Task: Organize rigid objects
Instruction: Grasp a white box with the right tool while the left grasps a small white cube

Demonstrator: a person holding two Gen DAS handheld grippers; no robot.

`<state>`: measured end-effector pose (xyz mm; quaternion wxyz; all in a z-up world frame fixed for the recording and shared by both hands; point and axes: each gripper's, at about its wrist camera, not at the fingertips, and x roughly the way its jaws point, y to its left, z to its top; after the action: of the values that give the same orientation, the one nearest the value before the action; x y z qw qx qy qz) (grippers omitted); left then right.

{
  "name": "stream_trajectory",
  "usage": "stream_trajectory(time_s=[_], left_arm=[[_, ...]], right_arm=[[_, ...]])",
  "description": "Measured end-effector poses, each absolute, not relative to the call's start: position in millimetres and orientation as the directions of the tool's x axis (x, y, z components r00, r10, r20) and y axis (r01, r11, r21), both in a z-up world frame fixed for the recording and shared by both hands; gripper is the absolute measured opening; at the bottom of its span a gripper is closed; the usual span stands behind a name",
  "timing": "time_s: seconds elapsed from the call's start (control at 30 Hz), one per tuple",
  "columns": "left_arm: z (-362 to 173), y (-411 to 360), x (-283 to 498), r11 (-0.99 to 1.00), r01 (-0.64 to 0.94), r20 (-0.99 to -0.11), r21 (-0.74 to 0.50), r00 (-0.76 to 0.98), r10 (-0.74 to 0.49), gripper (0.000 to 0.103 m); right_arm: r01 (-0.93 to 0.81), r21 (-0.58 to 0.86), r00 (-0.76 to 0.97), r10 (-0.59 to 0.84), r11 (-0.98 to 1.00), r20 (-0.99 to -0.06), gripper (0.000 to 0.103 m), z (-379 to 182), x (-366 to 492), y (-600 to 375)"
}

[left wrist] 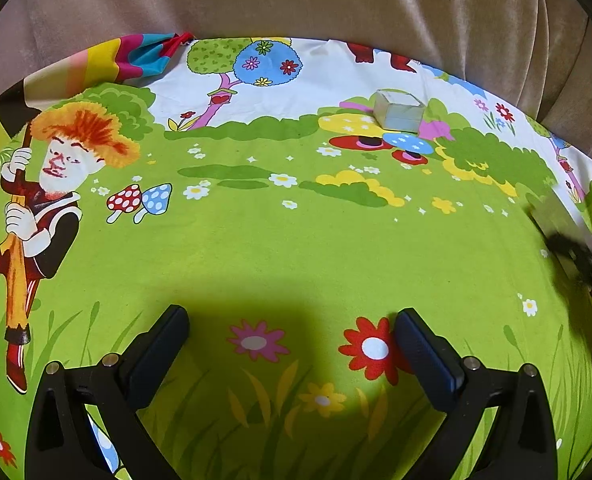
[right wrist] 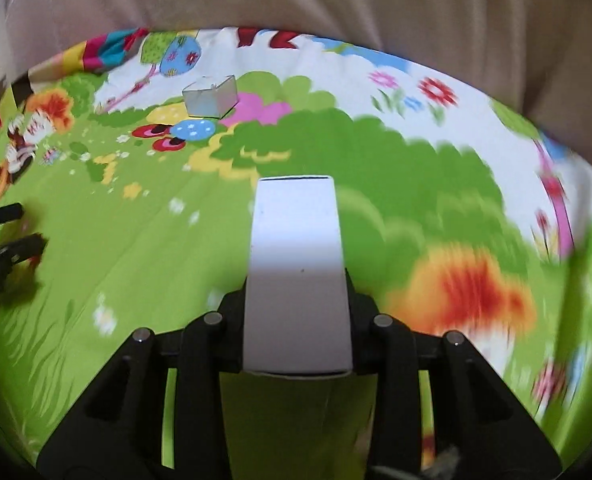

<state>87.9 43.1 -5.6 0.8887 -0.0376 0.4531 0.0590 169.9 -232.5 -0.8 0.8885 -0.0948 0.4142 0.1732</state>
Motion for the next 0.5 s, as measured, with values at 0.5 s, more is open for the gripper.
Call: stream_trajectory(time_s=[0.5], left_arm=[[-8,-22,247,0.99,-0.139,-0.849,-0.002,0.524,0.072,0.103]], right_arm=[[-0.344,-0.05,0.611,0.183,0.938,-0.77,0.039,-1,152,-233]])
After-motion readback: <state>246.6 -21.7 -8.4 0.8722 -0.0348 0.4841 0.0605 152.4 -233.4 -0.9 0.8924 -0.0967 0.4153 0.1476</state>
